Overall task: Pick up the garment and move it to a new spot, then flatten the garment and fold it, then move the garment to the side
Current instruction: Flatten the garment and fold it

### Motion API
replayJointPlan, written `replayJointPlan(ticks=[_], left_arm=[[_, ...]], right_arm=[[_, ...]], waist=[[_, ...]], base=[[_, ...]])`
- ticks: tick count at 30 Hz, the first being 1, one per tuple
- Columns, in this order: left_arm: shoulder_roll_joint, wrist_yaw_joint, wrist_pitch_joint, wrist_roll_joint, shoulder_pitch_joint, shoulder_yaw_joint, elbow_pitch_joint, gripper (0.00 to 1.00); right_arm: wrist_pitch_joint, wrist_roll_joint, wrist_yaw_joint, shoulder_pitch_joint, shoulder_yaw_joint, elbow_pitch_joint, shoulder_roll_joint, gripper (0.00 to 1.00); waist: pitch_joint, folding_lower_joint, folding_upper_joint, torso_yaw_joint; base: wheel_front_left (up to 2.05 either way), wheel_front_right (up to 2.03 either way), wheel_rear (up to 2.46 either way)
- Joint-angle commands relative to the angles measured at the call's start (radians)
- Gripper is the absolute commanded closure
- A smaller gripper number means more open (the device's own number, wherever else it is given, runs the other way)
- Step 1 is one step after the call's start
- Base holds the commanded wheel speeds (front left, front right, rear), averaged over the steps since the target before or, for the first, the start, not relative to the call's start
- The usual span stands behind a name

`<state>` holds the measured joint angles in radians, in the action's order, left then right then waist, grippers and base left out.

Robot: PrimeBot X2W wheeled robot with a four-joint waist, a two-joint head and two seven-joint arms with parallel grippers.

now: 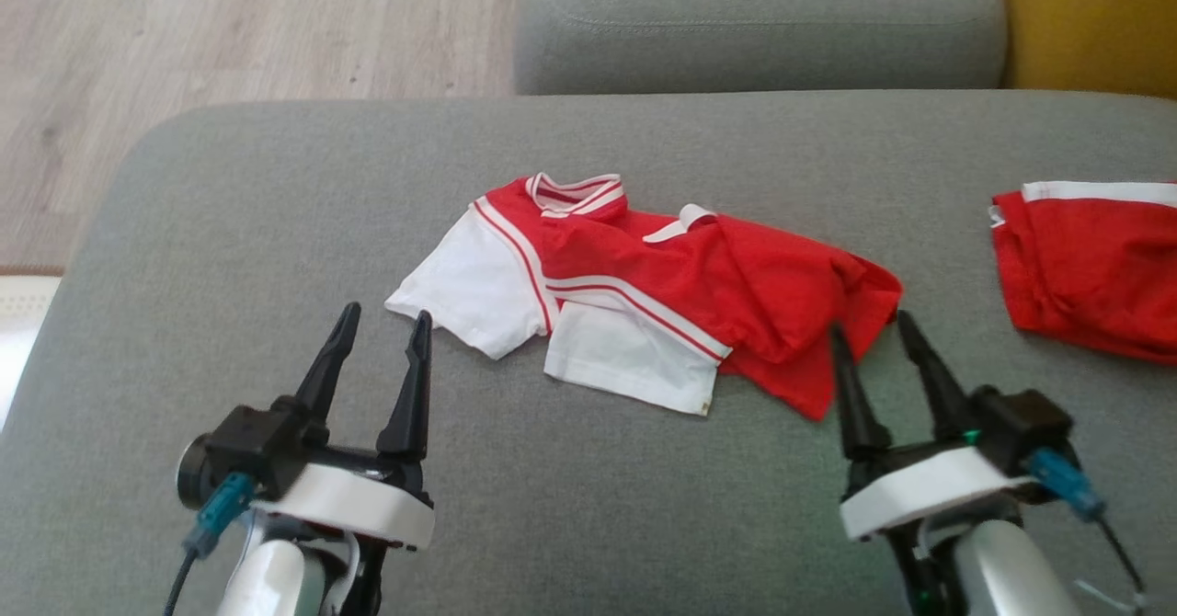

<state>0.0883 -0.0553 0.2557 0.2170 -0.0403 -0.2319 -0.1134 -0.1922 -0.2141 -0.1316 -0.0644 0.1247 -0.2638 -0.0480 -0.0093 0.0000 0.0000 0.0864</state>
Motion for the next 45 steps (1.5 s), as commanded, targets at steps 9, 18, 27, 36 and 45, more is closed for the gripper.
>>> replayJointPlan(ticks=[9,18,27,36,45], left_arm=[[-0.021,-0.034,0.006,-0.026,-0.051,0.054,0.016,0.00],[-0.033,-0.052,0.006,-0.030,-0.084,0.046,0.001,0.00],[-0.037,-0.058,0.006,-0.026,-0.094,0.037,-0.009,0.00],[-0.038,-0.052,0.006,-0.006,-0.112,0.015,0.000,0.00],[-0.038,-0.041,0.006,0.008,-0.139,0.003,-0.006,0.00]], right_arm=[[0.060,0.084,0.001,-0.101,0.185,0.003,-0.002,0.00],[0.124,0.117,0.001,-0.200,0.304,-0.171,-0.031,0.00],[0.113,0.104,0.001,-0.260,0.353,-0.319,-0.058,0.00],[0.106,0.121,0.001,-0.323,0.345,-0.430,-0.046,0.00],[0.134,0.089,0.001,-0.368,0.394,-0.528,-0.040,0.26]], waist=[[0.059,0.0000,0.0000,0.074],[0.112,0.0000,0.0000,0.156],[0.136,0.0000,0.0000,0.199],[0.177,0.0000,0.0000,0.213],[0.194,0.0000,0.0000,0.205]], base=[[0.00,0.00,0.00],[0.00,0.00,0.00],[0.00,0.00,0.00],[0.00,0.00,0.00],[0.00,0.00,0.00]])
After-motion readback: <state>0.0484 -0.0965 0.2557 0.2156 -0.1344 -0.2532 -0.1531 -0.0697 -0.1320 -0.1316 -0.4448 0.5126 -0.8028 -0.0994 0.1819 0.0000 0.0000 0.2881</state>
